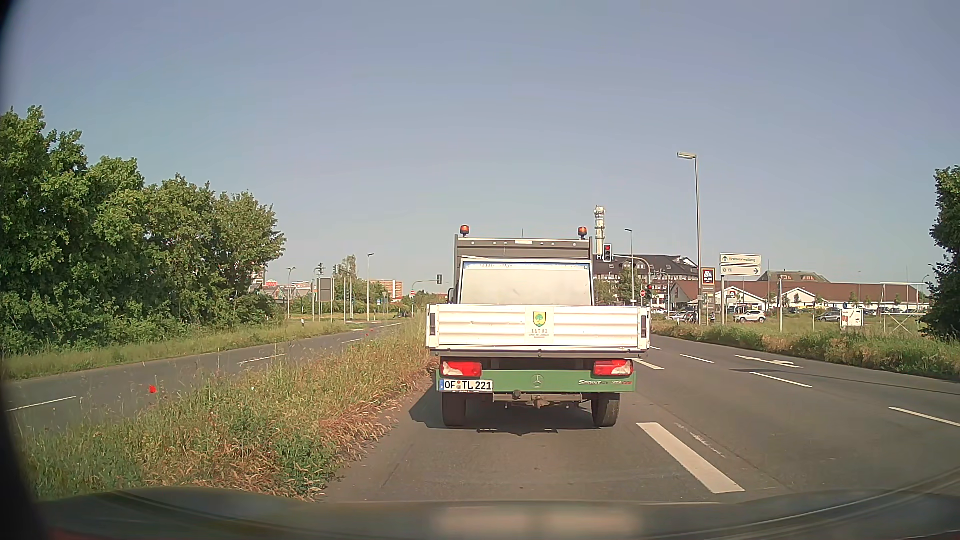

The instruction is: Follow the waypoints while adhering to traffic rules and regulations

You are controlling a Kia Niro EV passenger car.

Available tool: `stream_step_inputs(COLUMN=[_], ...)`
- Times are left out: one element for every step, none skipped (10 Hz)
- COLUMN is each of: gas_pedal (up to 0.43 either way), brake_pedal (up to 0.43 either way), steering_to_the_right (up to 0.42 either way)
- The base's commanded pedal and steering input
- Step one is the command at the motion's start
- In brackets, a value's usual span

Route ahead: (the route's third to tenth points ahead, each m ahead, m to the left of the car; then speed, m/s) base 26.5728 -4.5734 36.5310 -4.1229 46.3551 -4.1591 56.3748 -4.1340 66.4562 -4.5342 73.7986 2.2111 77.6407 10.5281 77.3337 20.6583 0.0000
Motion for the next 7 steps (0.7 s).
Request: stream_step_inputs(gas_pedal=[0.000, 0.000, 0.000, 0.000, 0.000, 0.000, 0.000], brake_pedal=[0.274, 0.274, 0.274, 0.274, 0.274, 0.274, 0.274], steering_to_the_right=[0.002, 0.002, 0.002, 0.002, 0.002, 0.002, 0.002])
